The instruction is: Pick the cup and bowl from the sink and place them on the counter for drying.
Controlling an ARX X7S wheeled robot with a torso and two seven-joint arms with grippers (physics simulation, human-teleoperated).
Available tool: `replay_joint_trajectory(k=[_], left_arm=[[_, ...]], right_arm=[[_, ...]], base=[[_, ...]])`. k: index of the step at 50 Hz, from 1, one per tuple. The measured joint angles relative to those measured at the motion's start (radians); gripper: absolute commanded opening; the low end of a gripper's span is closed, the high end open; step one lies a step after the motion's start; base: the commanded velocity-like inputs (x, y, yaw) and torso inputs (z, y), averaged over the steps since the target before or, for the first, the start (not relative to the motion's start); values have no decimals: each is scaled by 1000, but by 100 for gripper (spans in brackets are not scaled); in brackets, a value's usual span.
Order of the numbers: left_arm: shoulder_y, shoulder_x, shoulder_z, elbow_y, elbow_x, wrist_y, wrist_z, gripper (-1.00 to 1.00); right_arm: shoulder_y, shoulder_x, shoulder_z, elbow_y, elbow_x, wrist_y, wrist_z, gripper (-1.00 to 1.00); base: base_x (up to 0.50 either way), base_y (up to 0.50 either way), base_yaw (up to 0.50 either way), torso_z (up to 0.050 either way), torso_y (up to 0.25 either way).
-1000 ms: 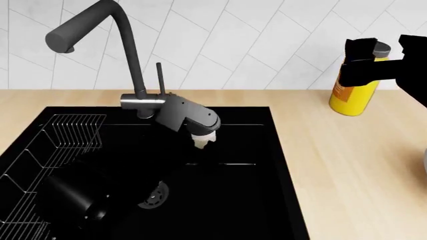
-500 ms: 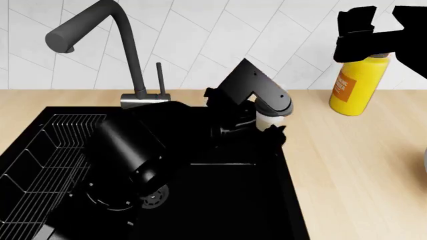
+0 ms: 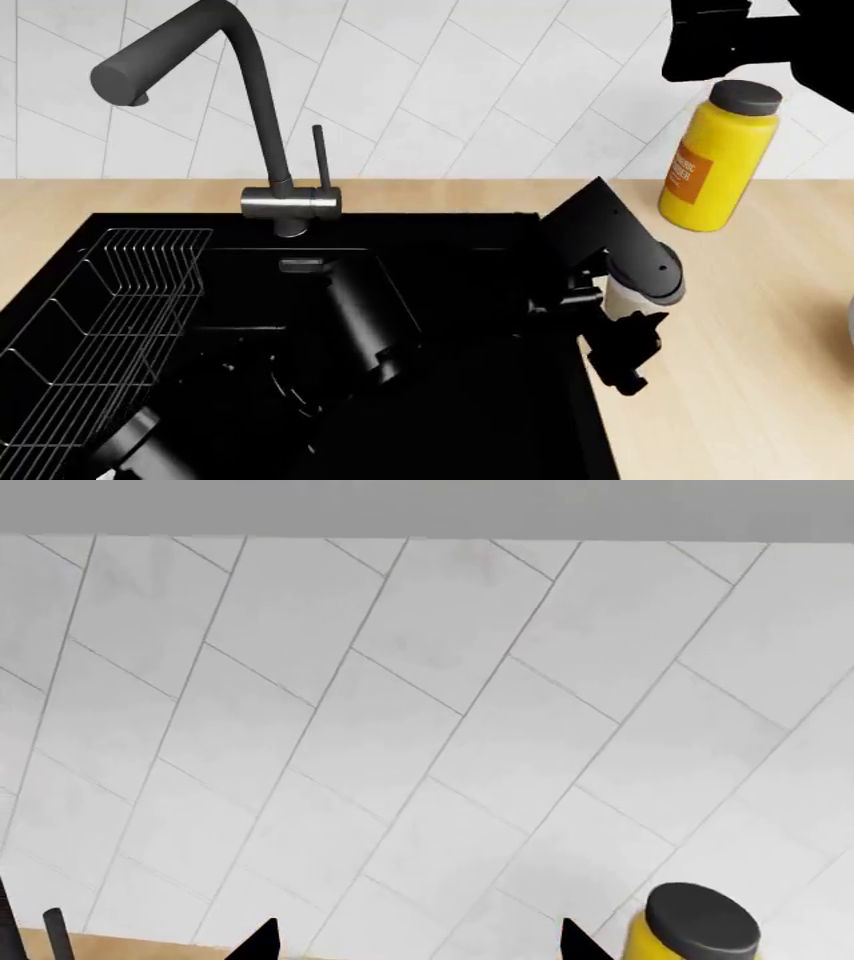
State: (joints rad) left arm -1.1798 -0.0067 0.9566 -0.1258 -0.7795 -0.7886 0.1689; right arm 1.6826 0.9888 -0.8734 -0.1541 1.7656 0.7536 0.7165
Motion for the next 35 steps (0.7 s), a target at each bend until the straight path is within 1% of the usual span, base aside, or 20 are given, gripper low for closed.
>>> replay_joint_trajectory(k=[11, 16, 20, 25, 35], left_arm=[[-120, 4, 329, -171, -240, 301, -71, -100], [-143, 5, 440, -214, -304, 392, -91, -100], [-148, 5, 496, -236, -324, 436, -103, -100], [-141, 5, 540, -250, -332, 469, -115, -100], [-131, 6, 568, -249, -324, 493, -129, -100]], right_arm=[[-33, 21, 4, -34, 33, -14, 19, 100], [-46, 30, 7, -48, 45, -20, 26, 100], [-53, 37, 9, -56, 51, -24, 30, 100], [-58, 44, 11, -63, 58, -26, 35, 100], [-69, 49, 14, -71, 59, -33, 35, 100]], base=[[0, 0, 0, 0, 0], [0, 0, 0, 0, 0], [0, 0, 0, 0, 0], [0, 0, 0, 0, 0], [0, 0, 0, 0, 0]])
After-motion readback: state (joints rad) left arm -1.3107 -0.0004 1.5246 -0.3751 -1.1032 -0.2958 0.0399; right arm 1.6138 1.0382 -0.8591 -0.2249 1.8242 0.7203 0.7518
